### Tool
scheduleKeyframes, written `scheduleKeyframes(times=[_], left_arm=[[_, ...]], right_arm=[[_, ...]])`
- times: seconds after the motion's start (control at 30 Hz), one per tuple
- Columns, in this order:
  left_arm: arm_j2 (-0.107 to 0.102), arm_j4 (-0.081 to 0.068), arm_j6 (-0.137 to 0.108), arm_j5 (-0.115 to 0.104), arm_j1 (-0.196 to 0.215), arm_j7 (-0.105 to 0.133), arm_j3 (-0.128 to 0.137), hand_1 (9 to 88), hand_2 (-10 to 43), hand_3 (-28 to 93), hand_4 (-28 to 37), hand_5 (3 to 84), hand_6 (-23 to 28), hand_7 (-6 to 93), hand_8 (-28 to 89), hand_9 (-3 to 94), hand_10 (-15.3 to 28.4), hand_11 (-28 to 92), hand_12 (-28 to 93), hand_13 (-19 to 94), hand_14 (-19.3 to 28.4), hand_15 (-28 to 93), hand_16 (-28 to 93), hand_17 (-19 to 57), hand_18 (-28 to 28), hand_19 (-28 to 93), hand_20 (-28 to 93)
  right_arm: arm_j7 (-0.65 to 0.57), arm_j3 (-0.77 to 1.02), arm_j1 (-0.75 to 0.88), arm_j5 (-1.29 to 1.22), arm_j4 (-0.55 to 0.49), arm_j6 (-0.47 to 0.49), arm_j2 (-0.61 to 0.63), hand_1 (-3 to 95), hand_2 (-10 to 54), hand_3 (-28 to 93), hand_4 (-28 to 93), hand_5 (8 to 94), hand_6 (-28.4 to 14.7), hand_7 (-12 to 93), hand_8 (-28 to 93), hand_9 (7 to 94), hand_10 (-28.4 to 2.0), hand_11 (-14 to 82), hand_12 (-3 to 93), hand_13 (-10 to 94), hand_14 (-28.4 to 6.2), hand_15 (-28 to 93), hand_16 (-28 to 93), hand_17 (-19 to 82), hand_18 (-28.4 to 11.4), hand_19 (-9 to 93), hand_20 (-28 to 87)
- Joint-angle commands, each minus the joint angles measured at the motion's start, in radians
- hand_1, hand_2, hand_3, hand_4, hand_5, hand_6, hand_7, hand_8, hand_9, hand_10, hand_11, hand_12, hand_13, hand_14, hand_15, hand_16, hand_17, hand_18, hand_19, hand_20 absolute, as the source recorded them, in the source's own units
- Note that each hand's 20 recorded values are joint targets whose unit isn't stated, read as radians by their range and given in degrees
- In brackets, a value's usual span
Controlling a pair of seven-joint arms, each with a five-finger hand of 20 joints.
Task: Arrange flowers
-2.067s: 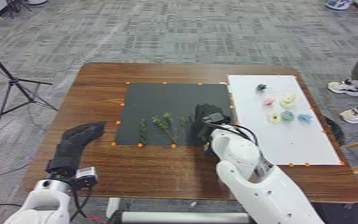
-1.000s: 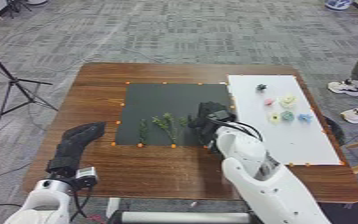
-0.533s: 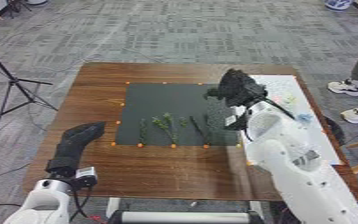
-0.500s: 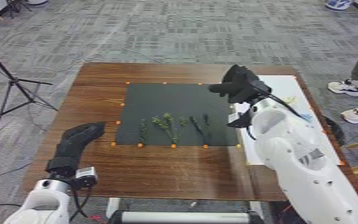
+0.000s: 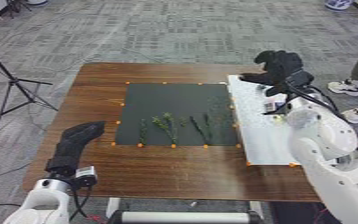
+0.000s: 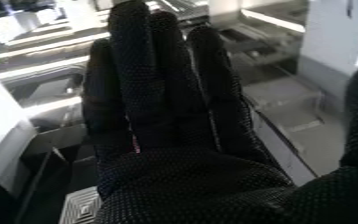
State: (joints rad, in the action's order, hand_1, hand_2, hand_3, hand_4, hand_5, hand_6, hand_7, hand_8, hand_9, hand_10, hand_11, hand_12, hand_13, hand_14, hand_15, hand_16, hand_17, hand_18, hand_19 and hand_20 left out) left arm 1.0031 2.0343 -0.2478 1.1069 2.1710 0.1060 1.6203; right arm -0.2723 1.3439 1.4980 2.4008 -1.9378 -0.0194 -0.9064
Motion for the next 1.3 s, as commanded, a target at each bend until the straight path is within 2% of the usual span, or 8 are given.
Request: scheduleKeyframes(times=[0.03,0.07,0.1,0.17,0.3,0.6,0.87,1.3], left_arm=[[0.007,0.002,-0.001,-0.004,0.001,0.008,-0.001,29.1,1.3,70,-17.2,50.1,5.0,16.9,-7,43.5,12.9,20,12,34,17.0,20,1,4.9,12.3,11,17],[0.008,0.004,-0.003,-0.004,0.004,0.006,-0.001,29.0,1.3,70,-17.1,50.1,5.0,17.1,-7,43.6,12.9,20,12,34,17.0,20,1,4.9,12.4,11,17],[0.008,0.004,-0.004,-0.005,0.006,0.008,-0.002,29.1,1.4,70,-17.1,50.0,5.0,17.0,-7,43.6,12.8,20,12,34,17.0,20,1,4.9,12.3,11,17],[0.009,0.003,-0.001,-0.005,0.004,0.006,-0.002,29.0,1.3,70,-17.1,50.0,5.0,17.0,-7,43.6,12.9,20,12,34,17.0,20,1,4.9,12.3,11,17],[0.009,0.003,-0.002,-0.006,0.006,0.006,-0.005,29.0,1.2,70,-17.2,50.1,5.0,17.0,-7,43.6,12.9,20,12,34,17.1,20,1,4.8,12.4,11,17],[0.008,0.002,-0.001,-0.005,0.001,0.008,-0.011,29.0,1.3,70,-17.2,50.1,4.9,17.0,-7,43.6,12.9,20,12,34,17.1,20,1,4.9,12.4,11,17],[0.009,0.002,-0.002,-0.005,-0.001,0.009,-0.014,29.0,1.4,70,-17.1,50.1,4.9,17.0,-7,43.6,12.9,20,12,34,16.9,20,1,4.9,12.3,11,17],[0.005,-0.001,0.007,-0.003,-0.009,0.003,-0.017,28.9,1.3,70,-17.1,50.1,5.0,16.9,-7,43.5,12.9,20,12,34,17.0,20,1,4.9,12.3,10,17]], right_arm=[[0.005,0.063,0.112,0.037,-0.026,0.109,0.103,24.6,-9.5,29,-23,55.4,-8.7,14,-5,58.9,-19.3,16.2,22.3,53,-18.9,40,30,22,-26.1,47,42],[0.023,0.061,0.127,0.056,-0.019,0.078,0.113,16.7,-9.5,49,-26,57.2,-8.2,14,-5,61.4,-19.0,17.0,22.0,55,-18.4,42,30,23,-25.7,50,43],[0.029,0.048,0.135,0.063,-0.007,0.025,0.127,15.6,-9.5,56,-26,58.2,-7.6,15,-6,63.3,-18.5,18.2,22.0,57,-17.3,45,31,24,-25.3,53,44],[0.057,0.039,0.146,0.1,0.015,-0.006,0.143,18.7,-9.5,62,-26,60.5,-5.7,18,-7,67.5,-16.8,22.5,23.2,61,-15.5,55,33,27,-24.9,61,47],[0.062,-0.005,0.119,0.116,0.072,0.007,0.162,20.9,-9.5,64,-28,64.2,-3.7,21,-8,70.9,-14.6,30.1,26.0,62,-15.1,69,38,28,-25.6,68,51],[0.159,-0.016,0.05,0.19,0.237,0.106,0.164,23.6,-9.5,66,-28,62.0,-2.3,24,-9,69.9,-13.2,40.2,31.3,62,-15.3,78,44,29,-25.9,73,55],[0.167,-0.002,0.037,0.195,0.269,0.117,0.17,25.0,-9.5,67,-28,61.1,-1.3,26,-10,71.0,-12.7,45.2,32.5,63,-15.0,79,45,30,-25.6,74,56],[0.183,-0.028,0.013,0.218,0.308,0.148,0.161,25.8,-9.5,68,-28,61.2,-1.0,27,-11,71.1,-12.3,45.4,31.8,63,-14.8,78,45,30,-25.3,74,56]])
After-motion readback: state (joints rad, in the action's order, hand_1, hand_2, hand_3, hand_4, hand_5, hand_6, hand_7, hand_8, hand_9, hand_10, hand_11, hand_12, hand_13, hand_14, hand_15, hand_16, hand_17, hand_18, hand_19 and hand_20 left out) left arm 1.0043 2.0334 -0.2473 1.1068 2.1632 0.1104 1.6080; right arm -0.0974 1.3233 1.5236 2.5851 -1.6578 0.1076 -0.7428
